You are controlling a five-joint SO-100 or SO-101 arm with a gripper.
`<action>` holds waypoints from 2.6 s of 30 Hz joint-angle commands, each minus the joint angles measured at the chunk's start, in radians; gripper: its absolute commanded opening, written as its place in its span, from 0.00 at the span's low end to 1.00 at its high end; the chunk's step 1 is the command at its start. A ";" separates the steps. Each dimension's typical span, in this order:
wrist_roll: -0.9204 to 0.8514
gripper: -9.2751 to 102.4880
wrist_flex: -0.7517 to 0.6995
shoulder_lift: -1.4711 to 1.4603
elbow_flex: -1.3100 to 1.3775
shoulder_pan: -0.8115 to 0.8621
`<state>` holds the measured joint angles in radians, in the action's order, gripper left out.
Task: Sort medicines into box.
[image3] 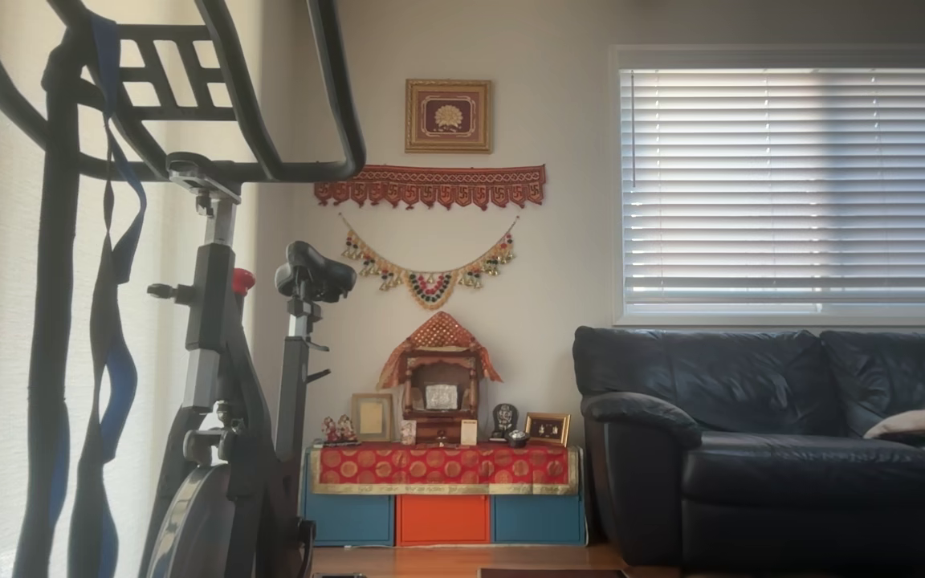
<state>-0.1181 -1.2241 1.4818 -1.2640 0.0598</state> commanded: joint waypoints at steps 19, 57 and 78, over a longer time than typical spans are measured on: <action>0.000 0.25 0.032 0.032 0.114 -0.005; -0.189 0.09 -0.198 0.268 -0.018 0.183; -0.580 0.09 -0.054 0.486 -0.445 0.411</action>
<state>-0.6627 -1.3315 1.8408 -1.6705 0.4556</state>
